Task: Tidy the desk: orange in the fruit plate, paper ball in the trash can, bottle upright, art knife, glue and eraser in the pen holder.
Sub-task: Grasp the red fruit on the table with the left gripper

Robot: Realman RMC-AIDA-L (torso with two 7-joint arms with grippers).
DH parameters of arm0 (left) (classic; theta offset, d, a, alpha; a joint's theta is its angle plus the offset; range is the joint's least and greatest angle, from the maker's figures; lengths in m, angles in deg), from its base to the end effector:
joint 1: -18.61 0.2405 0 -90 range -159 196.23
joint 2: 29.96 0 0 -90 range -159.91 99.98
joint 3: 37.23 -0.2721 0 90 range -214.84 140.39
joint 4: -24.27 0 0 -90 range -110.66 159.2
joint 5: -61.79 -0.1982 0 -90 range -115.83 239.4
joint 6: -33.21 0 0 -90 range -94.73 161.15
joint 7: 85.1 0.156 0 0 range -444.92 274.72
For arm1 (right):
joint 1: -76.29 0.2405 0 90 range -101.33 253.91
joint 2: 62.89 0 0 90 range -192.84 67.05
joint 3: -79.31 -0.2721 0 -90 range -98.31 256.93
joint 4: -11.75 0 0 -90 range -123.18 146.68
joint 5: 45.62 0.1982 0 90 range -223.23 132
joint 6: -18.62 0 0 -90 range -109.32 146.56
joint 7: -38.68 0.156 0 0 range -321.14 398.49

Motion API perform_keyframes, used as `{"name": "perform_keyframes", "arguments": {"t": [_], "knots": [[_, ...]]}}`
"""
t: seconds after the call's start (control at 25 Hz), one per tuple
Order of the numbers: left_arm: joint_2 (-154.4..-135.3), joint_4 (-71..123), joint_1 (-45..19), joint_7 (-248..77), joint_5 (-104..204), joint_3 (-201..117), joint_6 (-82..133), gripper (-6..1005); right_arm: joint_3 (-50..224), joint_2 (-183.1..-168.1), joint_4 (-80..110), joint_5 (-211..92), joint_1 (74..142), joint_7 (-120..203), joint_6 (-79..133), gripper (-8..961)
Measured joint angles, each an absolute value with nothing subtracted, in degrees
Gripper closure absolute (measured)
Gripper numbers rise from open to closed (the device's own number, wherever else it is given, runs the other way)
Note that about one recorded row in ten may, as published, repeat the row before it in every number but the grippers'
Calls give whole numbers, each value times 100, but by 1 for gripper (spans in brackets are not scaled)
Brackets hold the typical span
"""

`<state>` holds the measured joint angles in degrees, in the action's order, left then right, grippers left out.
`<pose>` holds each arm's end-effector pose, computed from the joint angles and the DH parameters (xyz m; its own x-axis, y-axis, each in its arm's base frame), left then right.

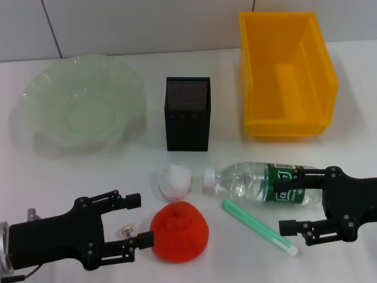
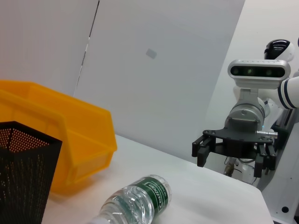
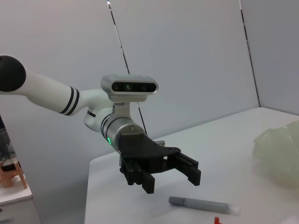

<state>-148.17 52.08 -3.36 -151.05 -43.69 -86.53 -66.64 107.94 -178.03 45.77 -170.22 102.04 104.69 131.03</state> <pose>-0.2767 0.2515 -0.0427 0.7333 0.3250 0.5972 0.3687 -0.9281 0.0524 0.2872 0.2594 0.0128 0.7961 -0.2558 -0.5485 -0.2909 -0.9564 0.0237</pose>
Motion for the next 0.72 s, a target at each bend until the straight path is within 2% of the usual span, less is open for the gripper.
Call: {"name": "perform_keyframes", "arguments": {"t": [0.32, 0.72], "knots": [[-14818, 5228, -373, -15104, -4368, -8653, -6661, 208, 10786, -17803, 4577, -17017, 10206, 10462, 13103, 179], [-14906, 5021, -523, -14088, -4080, -8743, -6652, 217, 10726, -17790, 4611, -16877, 10030, 10453, 13097, 178]]}}
